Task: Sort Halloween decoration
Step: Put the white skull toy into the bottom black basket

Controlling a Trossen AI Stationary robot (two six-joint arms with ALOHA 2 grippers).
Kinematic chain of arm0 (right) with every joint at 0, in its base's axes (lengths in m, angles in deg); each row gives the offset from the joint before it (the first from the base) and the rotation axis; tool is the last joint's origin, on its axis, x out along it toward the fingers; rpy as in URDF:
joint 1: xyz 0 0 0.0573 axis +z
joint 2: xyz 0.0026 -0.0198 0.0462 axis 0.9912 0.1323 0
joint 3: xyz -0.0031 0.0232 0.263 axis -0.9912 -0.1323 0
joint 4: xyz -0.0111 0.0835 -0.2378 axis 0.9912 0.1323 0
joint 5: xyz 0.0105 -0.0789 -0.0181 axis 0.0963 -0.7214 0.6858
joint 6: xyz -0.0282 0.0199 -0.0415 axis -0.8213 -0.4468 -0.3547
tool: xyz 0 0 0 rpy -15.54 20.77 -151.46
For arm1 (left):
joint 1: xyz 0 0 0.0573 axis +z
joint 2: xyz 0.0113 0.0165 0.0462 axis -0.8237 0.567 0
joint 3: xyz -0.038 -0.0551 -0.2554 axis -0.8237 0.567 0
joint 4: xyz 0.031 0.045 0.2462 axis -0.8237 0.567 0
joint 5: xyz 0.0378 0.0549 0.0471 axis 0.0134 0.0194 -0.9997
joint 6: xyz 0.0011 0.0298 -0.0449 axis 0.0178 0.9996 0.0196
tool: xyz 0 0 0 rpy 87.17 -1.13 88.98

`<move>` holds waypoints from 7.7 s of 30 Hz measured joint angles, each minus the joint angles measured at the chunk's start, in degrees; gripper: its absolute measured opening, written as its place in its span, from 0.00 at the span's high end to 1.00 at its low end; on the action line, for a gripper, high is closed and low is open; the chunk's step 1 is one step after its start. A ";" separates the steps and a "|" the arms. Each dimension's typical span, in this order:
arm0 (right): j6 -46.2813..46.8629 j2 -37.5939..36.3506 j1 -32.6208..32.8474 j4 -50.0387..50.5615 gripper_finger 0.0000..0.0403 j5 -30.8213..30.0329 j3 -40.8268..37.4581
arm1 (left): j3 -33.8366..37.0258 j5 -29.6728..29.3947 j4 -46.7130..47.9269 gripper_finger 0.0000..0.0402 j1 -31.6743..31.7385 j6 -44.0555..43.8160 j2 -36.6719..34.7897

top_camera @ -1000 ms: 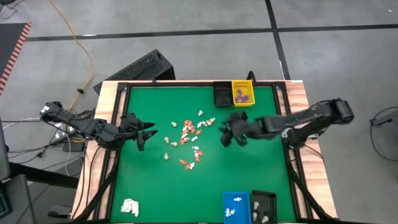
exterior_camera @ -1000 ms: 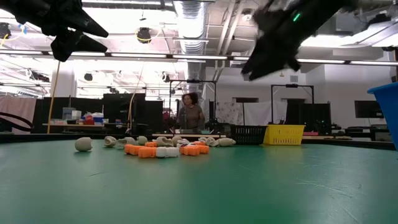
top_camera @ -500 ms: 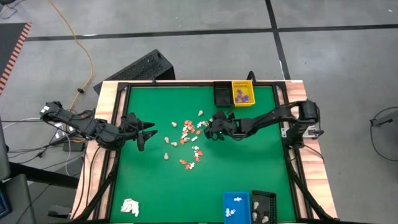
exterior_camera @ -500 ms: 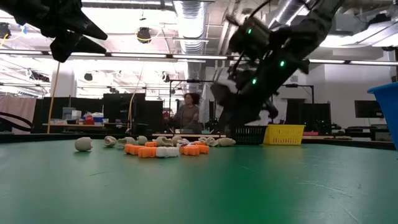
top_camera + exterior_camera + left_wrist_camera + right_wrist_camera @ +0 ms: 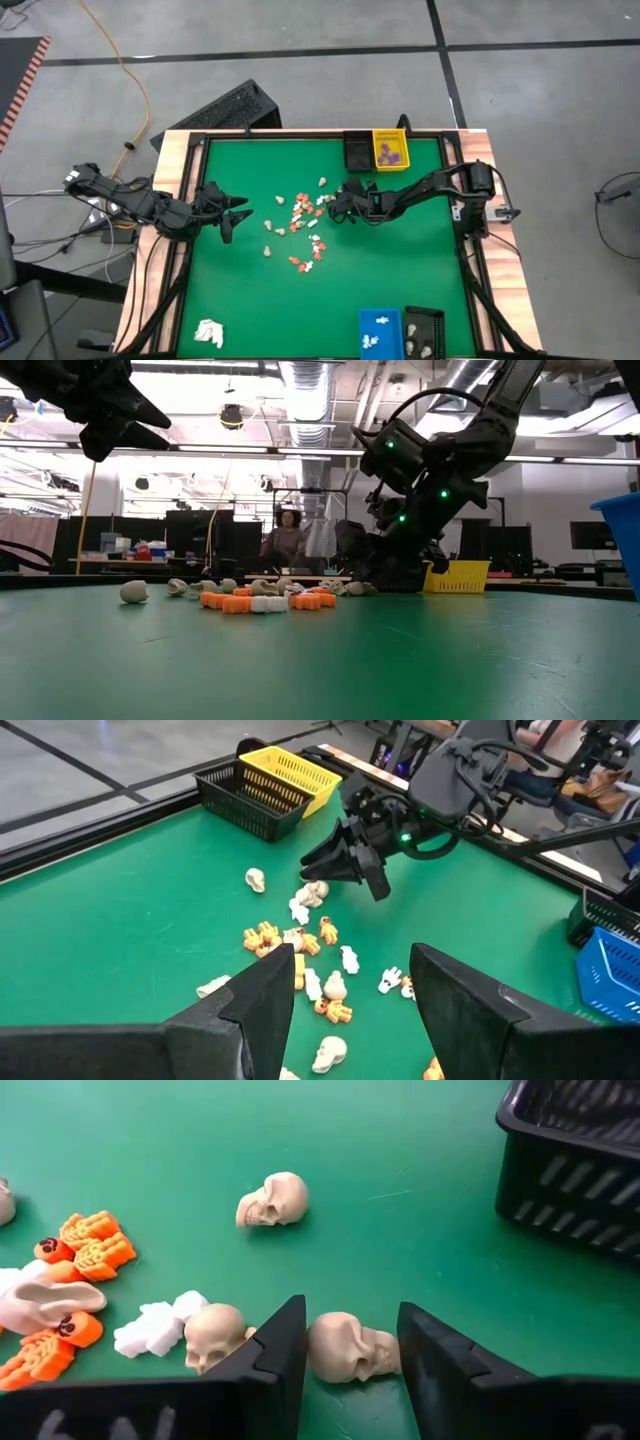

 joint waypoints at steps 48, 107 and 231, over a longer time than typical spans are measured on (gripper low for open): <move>-3.06 -1.41 13.24 2.99 0.55 -8.63 -0.14 | 0.00 0.32 0.58 0.53 0.00 -1.14 0.00; 0.04 -5.33 -0.70 7.46 0.35 -9.63 0.02 | 0.00 0.24 2.65 0.53 0.02 0.35 0.11; -69.34 20.87 -20.42 59.94 0.62 35.87 53.68 | 0.00 0.70 8.56 0.53 0.00 -1.31 2.38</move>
